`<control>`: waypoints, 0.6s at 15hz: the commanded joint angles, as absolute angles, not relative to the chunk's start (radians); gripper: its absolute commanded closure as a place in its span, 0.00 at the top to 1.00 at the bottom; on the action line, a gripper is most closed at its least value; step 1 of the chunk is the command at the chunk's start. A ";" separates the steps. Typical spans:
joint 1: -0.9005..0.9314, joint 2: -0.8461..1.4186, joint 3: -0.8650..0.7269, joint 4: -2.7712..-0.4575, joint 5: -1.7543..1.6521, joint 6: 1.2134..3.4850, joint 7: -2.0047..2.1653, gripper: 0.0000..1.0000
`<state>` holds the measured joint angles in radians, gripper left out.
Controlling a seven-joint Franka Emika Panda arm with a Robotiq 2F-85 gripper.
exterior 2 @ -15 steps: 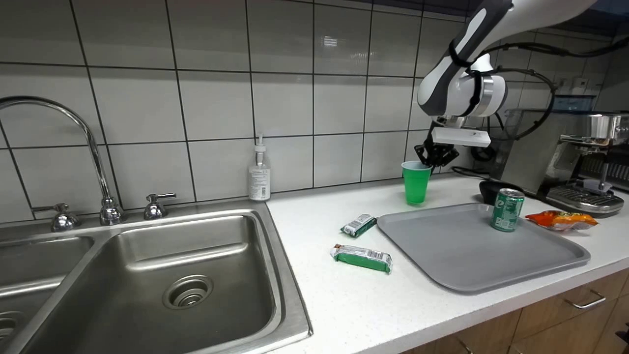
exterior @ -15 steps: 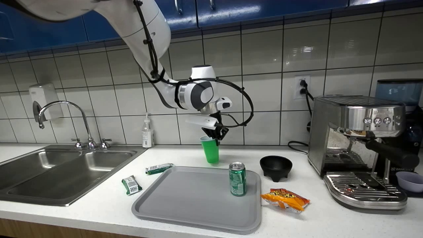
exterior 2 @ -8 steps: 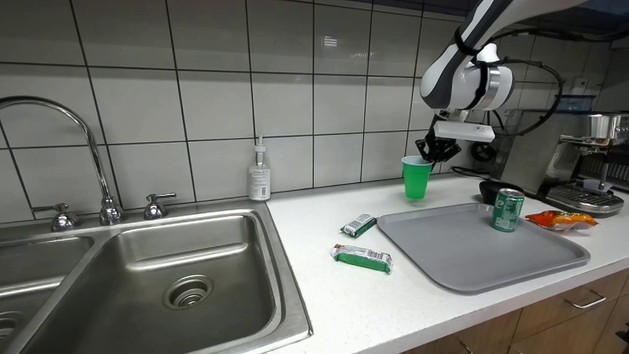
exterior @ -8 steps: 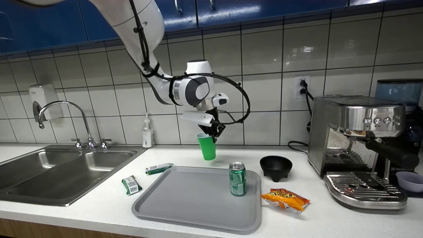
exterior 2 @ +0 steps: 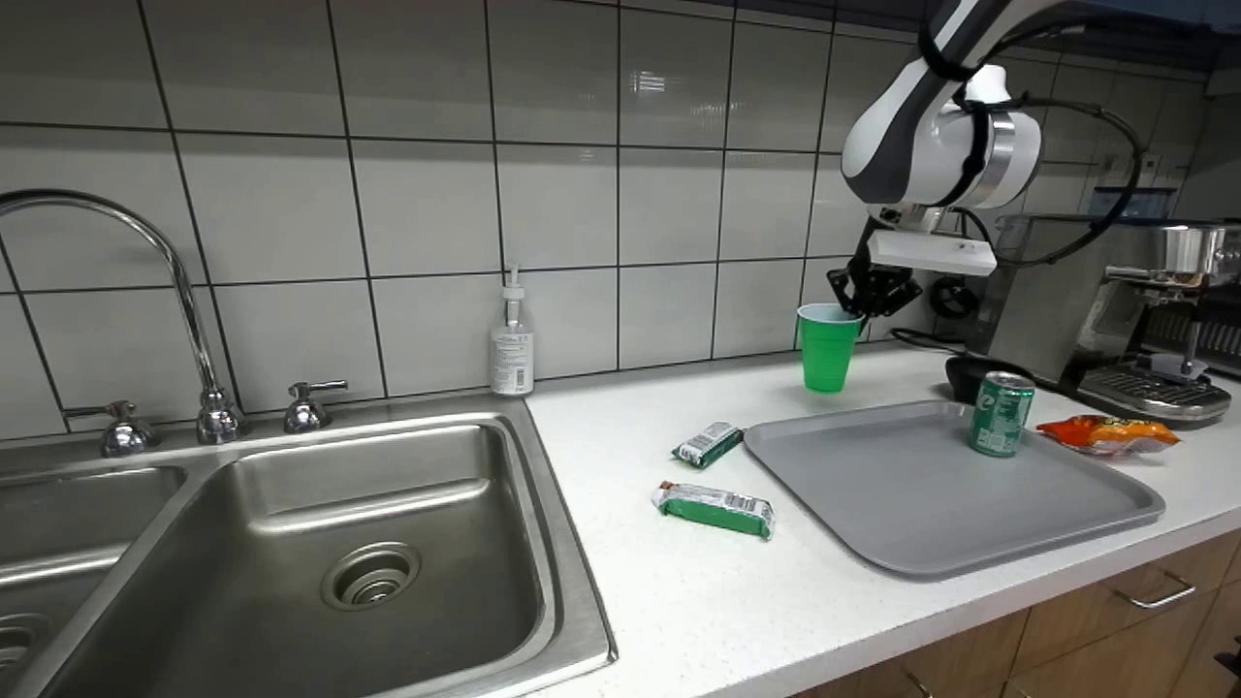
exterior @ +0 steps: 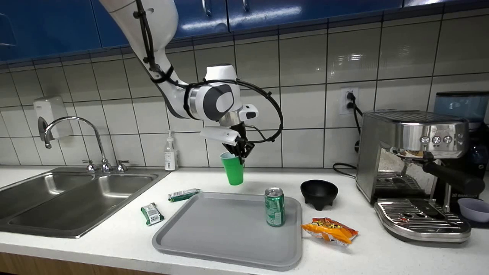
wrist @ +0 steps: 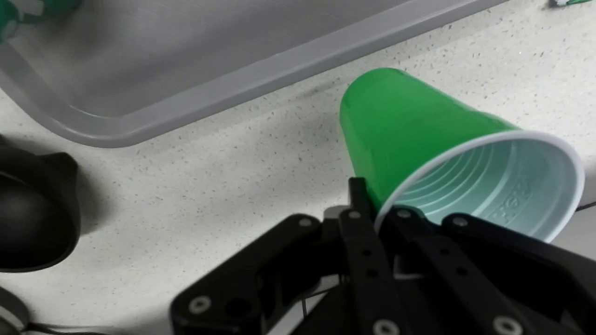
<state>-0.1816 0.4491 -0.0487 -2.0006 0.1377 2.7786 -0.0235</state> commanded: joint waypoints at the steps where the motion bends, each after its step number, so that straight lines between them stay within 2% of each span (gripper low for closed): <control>1: -0.199 0.363 -0.036 -2.106 0.161 2.799 -0.046 0.01; 9: -0.226 0.336 -0.044 -2.202 0.180 2.855 -0.054 0.01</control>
